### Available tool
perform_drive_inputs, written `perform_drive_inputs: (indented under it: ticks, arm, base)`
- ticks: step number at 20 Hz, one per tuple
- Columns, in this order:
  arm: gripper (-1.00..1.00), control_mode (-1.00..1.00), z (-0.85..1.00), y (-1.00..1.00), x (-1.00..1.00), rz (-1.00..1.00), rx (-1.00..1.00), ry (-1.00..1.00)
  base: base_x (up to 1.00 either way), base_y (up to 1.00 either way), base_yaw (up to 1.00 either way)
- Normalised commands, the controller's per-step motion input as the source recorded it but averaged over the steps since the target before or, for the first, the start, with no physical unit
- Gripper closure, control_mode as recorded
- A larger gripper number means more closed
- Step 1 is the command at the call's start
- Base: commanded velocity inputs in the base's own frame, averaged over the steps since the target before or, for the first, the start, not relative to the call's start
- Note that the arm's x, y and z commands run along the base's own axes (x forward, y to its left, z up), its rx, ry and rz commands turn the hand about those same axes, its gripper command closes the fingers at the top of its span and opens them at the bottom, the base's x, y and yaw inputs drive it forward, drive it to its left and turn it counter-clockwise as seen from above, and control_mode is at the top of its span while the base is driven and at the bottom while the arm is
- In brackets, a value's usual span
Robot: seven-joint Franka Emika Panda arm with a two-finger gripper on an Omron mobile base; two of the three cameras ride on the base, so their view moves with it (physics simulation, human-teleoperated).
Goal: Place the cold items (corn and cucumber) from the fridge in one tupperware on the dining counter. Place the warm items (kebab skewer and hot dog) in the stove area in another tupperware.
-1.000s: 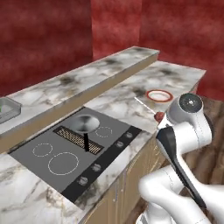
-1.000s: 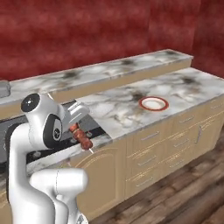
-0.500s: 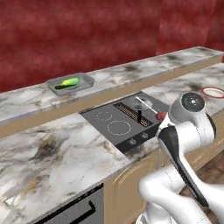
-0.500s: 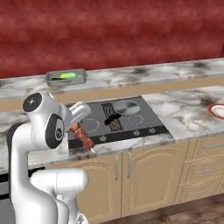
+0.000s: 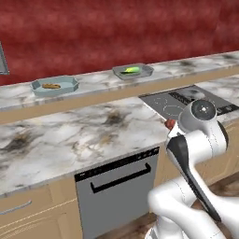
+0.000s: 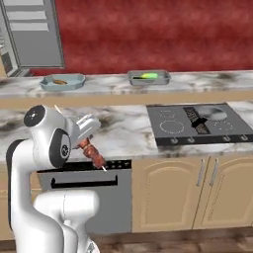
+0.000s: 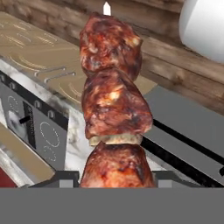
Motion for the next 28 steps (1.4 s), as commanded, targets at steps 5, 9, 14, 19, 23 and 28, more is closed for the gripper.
perform_drive_inputs:
  ticks: [5,9,14,19,23,28]
  arm:
    - [1.0,1.0,0.0,0.0,0.0,0.0,0.0,0.0]
    - [1.0,1.0,0.0,0.0,0.0,0.0,0.0,0.0]
    - [1.0,1.0,0.0,0.0,0.0,0.0,0.0,0.0]
    - [1.0,1.0,0.0,0.0,0.0,0.0,0.0,0.0]
    - [1.0,1.0,0.0,0.0,0.0,0.0,0.0,0.0]
    - [1.0,1.0,0.0,0.0,0.0,0.0,0.0,0.0]
  base:
    - [-0.71,1.0,0.13]
    - [-0.33,1.0,0.0]
    - [-0.04,1.0,-0.03]
    - [-0.03,1.0,-0.21]
    - [-0.05,1.0,-0.26]
    - [0.0,1.0,-0.32]
